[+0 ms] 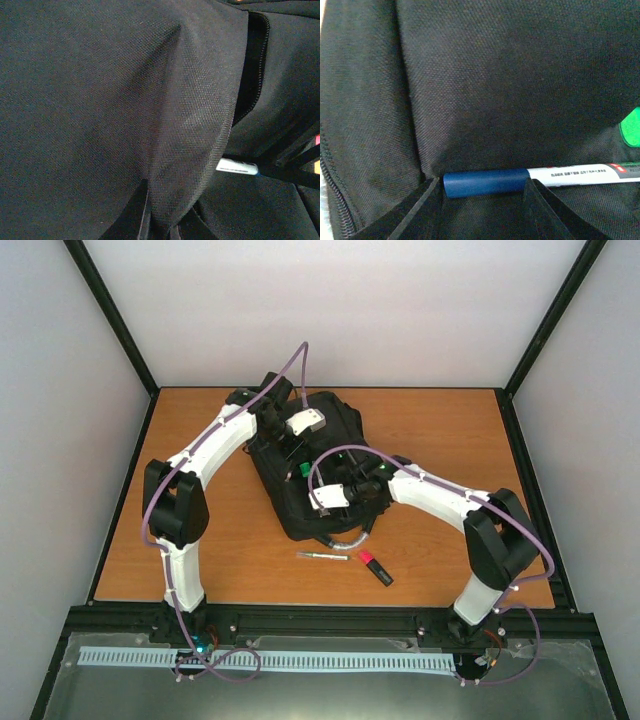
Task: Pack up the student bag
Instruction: Place the stationery in the student bag.
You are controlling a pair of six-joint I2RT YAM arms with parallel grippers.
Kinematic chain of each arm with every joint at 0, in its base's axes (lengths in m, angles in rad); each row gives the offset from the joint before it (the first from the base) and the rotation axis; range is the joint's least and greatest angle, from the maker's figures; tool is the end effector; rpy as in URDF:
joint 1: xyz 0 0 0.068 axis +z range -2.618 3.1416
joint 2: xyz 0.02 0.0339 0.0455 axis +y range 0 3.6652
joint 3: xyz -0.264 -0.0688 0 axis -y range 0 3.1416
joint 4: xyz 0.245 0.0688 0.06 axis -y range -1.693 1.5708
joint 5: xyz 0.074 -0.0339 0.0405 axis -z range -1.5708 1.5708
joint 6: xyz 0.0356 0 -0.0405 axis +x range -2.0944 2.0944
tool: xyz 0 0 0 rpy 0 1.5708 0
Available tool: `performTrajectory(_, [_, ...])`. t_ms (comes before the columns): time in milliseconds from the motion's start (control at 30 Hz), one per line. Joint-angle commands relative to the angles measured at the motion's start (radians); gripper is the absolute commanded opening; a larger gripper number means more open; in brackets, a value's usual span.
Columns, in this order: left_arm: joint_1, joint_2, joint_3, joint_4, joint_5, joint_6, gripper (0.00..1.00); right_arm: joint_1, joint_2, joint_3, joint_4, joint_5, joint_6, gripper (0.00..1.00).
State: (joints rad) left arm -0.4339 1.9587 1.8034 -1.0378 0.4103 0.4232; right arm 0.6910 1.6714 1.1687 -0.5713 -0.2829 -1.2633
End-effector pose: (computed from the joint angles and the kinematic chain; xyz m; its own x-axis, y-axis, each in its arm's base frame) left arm 0.3665 -0.1855 0.2801 -0.5558 0.6726 -0.4885 0.8196 0.5418 -0.1866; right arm 0.2570 0.2254 0.2156 0.4759 -0.7940 -0.3781 -0.8619 -0.3357 -0.3800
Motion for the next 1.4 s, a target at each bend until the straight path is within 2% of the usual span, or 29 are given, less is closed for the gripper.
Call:
performTrajectory(0, [-0.012,-0.048,0.028,-0.03,0.065,0.016,0.02,0.008,0.039,0.06,0.054,0.044,0.028,0.47])
performTrajectory(467, [-0.013,-0.053,0.025,-0.036,0.067,0.019,0.02,-0.004,0.147,0.19,0.159,0.142,0.073,0.39])
performTrajectory(733, [-0.012,-0.049,0.027,-0.036,0.067,0.019,0.02,-0.005,0.192,0.212,0.32,0.268,0.179,0.31])
performTrajectory(933, [-0.012,-0.046,0.028,-0.036,0.071,0.02,0.02,-0.005,0.157,0.204,0.258,0.219,0.22,0.3])
performTrajectory(1067, [-0.012,-0.042,0.03,-0.037,0.076,0.018,0.02,-0.006,0.109,0.17,0.19,0.134,0.197,0.29])
performTrajectory(1100, [-0.012,-0.04,0.03,-0.037,0.076,0.017,0.02,-0.005,0.095,0.154,0.184,0.116,0.191,0.26])
performTrajectory(1167, [-0.012,-0.038,0.031,-0.035,0.076,0.018,0.02,-0.005,0.077,0.132,0.181,0.091,0.187,0.06])
performTrajectory(1200, [-0.012,-0.038,0.031,-0.034,0.077,0.017,0.02,-0.005,0.076,0.129,0.177,0.082,0.192,0.03])
performTrajectory(1367, [-0.012,-0.037,0.031,-0.036,0.08,0.015,0.02,-0.005,0.117,0.156,0.161,0.083,0.223,0.03])
